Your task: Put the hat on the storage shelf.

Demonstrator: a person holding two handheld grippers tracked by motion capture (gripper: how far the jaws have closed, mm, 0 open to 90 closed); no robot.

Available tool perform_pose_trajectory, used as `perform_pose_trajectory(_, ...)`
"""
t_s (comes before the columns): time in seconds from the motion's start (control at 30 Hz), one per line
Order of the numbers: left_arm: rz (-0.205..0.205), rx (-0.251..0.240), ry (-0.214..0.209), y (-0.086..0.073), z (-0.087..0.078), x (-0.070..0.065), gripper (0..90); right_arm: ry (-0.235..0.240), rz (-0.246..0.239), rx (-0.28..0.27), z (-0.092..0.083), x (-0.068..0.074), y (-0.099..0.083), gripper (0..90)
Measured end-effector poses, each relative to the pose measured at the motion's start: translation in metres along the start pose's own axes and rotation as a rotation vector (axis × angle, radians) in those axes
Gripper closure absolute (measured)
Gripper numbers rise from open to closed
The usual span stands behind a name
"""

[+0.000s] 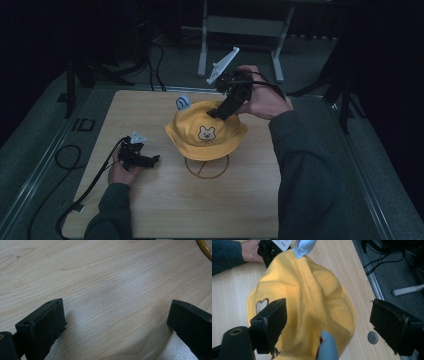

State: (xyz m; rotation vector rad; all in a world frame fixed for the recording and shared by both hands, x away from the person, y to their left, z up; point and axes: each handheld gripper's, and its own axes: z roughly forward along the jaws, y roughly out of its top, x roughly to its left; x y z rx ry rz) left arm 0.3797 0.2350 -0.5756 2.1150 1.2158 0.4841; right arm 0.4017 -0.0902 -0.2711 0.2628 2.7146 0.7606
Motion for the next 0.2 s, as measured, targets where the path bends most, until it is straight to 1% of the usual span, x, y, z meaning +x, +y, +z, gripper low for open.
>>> perform_pose_trajectory(0.2,0.0,0.0,0.0,0.0,0.0,0.0,1.5,-0.007,-0.002,-0.014,-0.0092,0.0005,-0.0054,13.9)
